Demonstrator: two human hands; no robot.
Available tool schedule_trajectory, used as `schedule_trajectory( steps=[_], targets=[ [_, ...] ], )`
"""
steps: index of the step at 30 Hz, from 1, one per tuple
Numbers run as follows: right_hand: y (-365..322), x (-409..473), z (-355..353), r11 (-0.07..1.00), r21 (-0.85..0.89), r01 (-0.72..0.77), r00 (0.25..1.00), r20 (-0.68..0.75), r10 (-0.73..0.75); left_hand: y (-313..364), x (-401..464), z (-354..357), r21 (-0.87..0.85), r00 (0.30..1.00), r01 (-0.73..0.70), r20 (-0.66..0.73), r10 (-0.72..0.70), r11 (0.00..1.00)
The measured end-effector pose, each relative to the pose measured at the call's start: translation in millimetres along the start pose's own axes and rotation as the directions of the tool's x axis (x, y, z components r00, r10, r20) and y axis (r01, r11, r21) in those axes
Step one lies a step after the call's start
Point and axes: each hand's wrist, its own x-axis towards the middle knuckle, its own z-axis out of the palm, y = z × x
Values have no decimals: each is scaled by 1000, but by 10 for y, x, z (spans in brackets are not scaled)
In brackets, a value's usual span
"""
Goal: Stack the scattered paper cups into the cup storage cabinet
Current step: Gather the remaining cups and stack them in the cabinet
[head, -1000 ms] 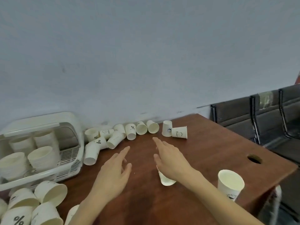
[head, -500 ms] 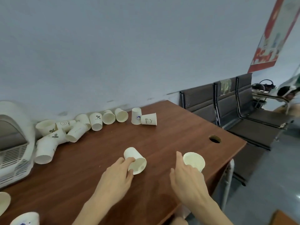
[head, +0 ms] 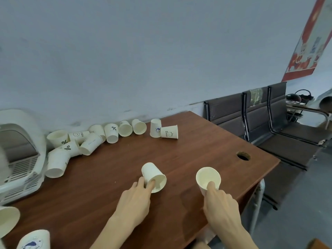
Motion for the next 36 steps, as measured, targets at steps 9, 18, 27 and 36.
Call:
schedule_trajectory(
  steps=[9,18,27,36],
  targets=[
    [-169,-99,-96,990,69,127,991,39,-130,20,-82,-103,-22,996,73,-56,-74,997],
    [-714,-204,-194,932,120,341,940,-35,-339,-253,-644,-340,-376,959,184,-134,-250,908],
    [-1314,-235,-296,844,142,517,855,-128,-503,-780,-1017,-587,-375,898,216,-287,-335,901],
    [-1785,-404,-428,731,144,667,742,-214,-635,-1113,-1273,-763,-468,784,186,-459,-418,864]
  ],
)
